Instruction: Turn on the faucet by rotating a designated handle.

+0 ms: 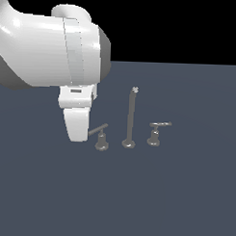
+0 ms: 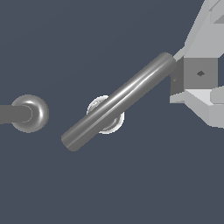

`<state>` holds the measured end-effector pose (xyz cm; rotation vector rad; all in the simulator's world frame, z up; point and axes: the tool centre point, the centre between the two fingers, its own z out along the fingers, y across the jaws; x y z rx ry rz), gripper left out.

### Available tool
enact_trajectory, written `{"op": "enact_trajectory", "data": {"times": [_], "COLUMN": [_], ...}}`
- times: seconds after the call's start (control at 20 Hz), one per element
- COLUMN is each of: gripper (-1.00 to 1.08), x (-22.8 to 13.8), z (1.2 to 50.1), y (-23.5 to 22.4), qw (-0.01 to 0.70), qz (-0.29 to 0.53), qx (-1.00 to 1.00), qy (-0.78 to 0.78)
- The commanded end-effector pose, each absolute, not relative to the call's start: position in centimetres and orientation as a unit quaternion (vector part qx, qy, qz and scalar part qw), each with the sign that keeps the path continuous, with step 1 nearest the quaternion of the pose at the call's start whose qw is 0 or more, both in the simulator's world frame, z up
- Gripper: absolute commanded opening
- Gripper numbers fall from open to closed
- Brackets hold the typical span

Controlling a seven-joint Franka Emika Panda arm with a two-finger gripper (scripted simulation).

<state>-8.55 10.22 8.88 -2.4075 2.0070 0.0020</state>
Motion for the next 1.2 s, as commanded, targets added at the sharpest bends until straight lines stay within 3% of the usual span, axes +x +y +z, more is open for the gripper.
{"op": "enact_trajectory", "data": {"times": [0.0, 0.5, 0.6, 1.15], "gripper": [-1.0, -1.0, -1.0, -1.0], "x": [-8.7, -10.4, -10.5, -8.7], "z": [8.9, 8.9, 8.9, 8.9], "y": [9.8, 5.3, 7.9, 1.4], "qw": [0.003, 0.0, 0.004, 0.0], "qz": [0.001, 0.0, 0.002, 0.0], "qx": [-0.768, -0.762, -0.776, -0.761], "qy": [0.641, 0.648, 0.63, 0.649]}}
